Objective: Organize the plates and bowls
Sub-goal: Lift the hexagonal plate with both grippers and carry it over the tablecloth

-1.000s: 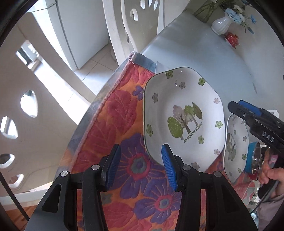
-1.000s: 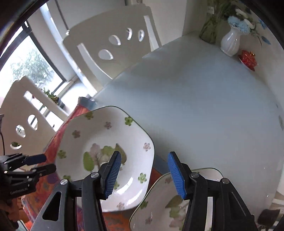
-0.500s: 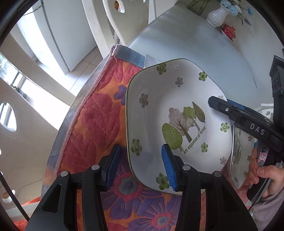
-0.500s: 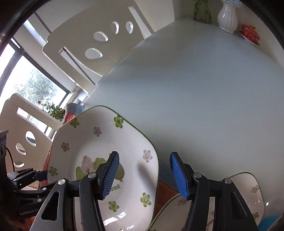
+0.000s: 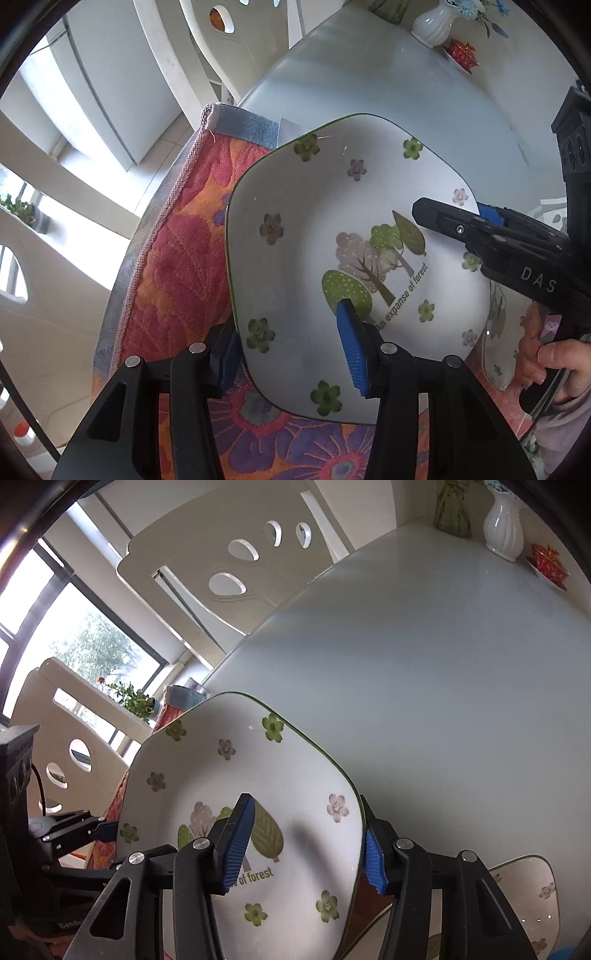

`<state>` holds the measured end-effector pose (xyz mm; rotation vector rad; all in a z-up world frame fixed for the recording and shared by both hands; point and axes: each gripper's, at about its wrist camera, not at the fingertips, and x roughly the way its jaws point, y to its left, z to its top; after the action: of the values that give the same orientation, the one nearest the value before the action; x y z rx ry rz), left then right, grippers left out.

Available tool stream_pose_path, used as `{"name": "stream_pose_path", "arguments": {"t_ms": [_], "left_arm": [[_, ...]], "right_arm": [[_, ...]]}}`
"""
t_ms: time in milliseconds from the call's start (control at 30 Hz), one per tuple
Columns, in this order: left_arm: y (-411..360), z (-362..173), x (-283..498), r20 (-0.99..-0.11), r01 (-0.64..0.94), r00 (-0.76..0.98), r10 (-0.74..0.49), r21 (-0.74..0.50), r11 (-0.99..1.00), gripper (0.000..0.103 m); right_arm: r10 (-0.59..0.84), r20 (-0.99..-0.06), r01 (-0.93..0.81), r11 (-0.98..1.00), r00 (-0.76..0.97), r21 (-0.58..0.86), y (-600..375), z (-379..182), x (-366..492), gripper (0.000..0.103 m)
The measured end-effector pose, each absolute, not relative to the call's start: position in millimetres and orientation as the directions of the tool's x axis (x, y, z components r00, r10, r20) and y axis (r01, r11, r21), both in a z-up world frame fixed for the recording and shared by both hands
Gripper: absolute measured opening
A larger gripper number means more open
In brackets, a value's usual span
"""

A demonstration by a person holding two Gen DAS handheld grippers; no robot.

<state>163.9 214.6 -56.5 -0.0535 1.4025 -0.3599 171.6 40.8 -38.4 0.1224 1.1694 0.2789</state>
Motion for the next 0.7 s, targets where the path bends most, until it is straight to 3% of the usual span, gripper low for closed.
{"name": "stream_pose_path", "arguments": {"t_ms": [700], "left_arm": [[239, -28, 146, -0.939, 0.226, 0.161, -0.304, -0.265, 0.937, 0.044]], "right_arm": [[0.318, -0.865, -0.121, 0.948, 0.388, 0.294, 38, -11, 149, 0.047]]}}
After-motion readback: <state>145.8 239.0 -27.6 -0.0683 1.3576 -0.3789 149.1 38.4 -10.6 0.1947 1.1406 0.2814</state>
